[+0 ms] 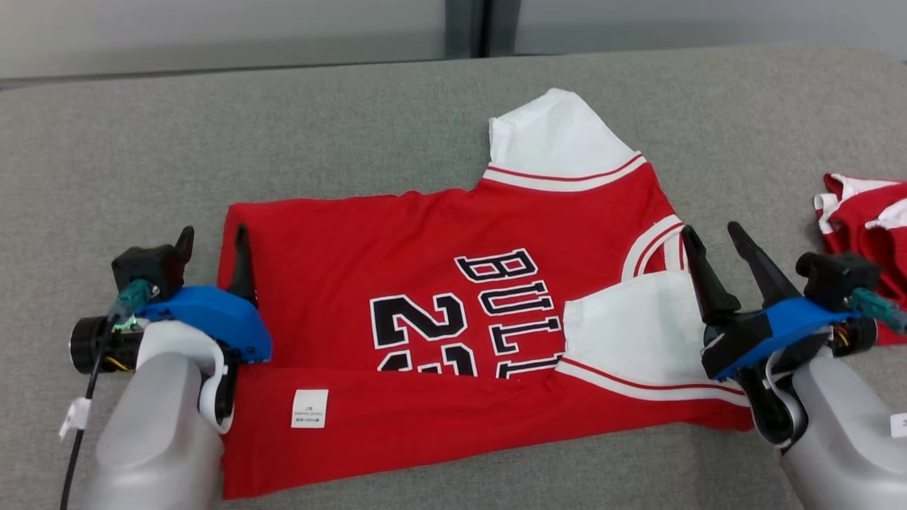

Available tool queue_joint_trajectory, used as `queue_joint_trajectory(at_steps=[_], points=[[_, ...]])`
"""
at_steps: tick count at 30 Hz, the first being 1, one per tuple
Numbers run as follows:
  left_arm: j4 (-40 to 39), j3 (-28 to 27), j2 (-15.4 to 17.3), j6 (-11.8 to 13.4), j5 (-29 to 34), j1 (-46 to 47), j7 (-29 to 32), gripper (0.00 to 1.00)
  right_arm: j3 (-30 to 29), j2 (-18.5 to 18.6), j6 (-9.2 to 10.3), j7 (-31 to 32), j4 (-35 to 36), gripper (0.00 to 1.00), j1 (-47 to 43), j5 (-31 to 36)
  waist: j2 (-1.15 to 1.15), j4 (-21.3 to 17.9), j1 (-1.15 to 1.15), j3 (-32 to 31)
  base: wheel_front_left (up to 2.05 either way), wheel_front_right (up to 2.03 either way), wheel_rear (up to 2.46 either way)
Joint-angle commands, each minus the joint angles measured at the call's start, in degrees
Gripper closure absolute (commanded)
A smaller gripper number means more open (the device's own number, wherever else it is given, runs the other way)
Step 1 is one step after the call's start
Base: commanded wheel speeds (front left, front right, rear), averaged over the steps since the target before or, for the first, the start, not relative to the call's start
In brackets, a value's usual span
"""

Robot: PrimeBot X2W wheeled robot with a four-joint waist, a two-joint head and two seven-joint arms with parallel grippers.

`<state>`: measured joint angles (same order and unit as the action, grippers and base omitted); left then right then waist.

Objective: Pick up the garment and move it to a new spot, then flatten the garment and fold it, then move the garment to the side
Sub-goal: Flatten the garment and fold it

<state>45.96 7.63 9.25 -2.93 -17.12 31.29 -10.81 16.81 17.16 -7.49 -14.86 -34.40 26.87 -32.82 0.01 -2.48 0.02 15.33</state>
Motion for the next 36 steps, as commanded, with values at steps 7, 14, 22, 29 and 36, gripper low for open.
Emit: queue_joint_trajectory(at_steps=[7,14,22,29,36], points=[[7.90,0.54,0.65,0.38,0.41,8.66,-0.45,0.00,3.56,1.65,-0.01,-0.15,1.03,0.00,6.79,-2.01,-0.01,-1.25,-0.02,5.94,0.00,0.00,0.00],[13.59,2.11,-0.86,-0.12,1.05,11.90,-1.80,0.00,5.82,4.60,-0.01,0.25,1.03,0.00,12.37,-3.72,-0.01,-0.57,-0.02,8.38,0.00,0.00,0.00],[17.38,4.29,-3.86,-0.49,1.52,15.78,-2.61,1.00,9.44,7.29,-0.01,8.91,-3.91,0.00,25.32,-3.79,-0.01,3.67,-0.02,11.71,0.00,0.00,0.00],[15.78,7.59,-5.93,-1.78,0.59,18.28,-4.04,1.00,11.91,9.87,-0.01,17.99,-12.55,0.00,35.36,-4.31,-0.01,10.84,-0.02,14.84,0.00,0.00,0.00],[8.30,17.88,-6.36,-2.07,-8.21,16.59,-4.31,1.00,13.94,11.74,-0.01,23.02,-20.57,0.00,41.70,-3.47,-0.01,16.66,-0.02,17.18,0.00,0.00,0.00]])
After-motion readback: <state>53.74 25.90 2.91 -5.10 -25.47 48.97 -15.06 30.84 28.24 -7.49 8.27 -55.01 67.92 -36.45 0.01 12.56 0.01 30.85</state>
